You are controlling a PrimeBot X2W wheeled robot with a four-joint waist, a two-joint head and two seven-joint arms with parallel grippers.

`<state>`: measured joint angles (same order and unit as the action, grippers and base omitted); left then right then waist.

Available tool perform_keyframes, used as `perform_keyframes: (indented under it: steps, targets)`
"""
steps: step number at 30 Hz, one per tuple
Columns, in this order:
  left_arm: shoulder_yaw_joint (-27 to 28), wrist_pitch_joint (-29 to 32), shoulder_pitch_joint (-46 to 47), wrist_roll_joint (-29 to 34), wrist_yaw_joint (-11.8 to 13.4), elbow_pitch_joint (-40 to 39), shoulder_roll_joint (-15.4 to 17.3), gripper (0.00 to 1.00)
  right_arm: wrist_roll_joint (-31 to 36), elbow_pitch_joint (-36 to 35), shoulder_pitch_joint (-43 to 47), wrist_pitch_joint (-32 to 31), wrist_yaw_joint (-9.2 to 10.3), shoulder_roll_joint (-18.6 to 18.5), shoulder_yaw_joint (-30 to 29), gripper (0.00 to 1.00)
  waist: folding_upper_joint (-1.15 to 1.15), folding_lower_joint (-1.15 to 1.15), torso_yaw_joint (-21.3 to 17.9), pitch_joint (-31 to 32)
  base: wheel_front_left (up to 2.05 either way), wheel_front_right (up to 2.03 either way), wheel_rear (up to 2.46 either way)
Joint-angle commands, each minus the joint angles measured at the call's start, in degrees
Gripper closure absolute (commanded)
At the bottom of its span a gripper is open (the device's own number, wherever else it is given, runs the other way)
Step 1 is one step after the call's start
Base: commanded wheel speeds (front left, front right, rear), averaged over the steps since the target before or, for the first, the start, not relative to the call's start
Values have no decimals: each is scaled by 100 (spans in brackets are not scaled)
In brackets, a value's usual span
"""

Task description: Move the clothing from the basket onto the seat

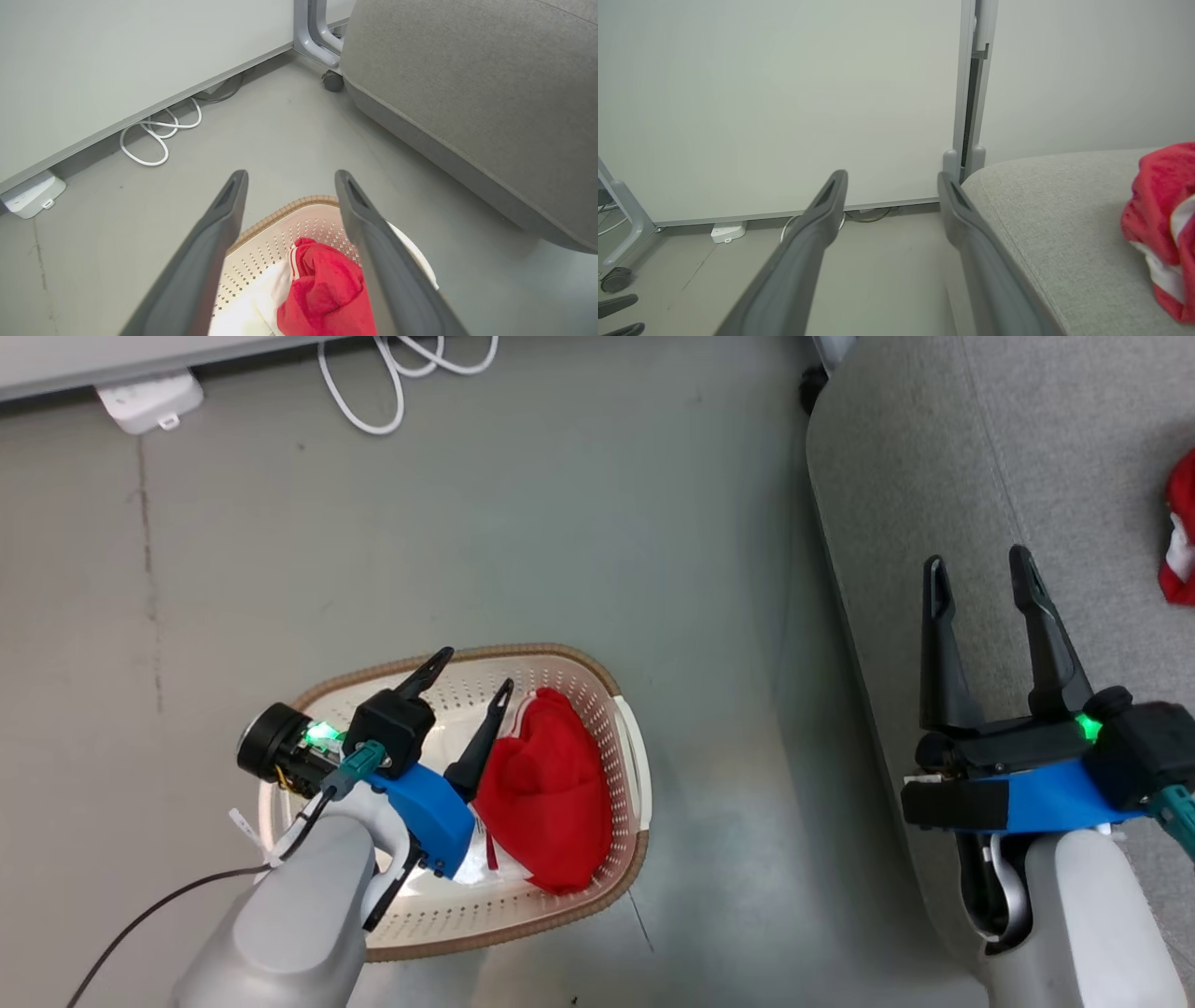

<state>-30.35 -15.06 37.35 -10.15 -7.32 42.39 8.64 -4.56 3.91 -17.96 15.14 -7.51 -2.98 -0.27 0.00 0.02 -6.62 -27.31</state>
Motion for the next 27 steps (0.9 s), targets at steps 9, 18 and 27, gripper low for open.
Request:
perform_keyframes:
  steps: [9,18,27]
  targets:
    - [-713,-17,832,-221,-22,973,176,0,37,-170,-445,0,4,17,22,0,0,-2,-249,-1020,0,0,0]
    - [-1400,-17,1494,-352,-15,1968,172,0,26,-264,-812,1,4,17,102,0,0,-2,-319,-1738,0,0,0]
    - [-2080,140,2039,-559,-10,2608,209,0,-38,-375,-1102,0,4,16,150,0,0,-2,-433,-2432,0,0,0]
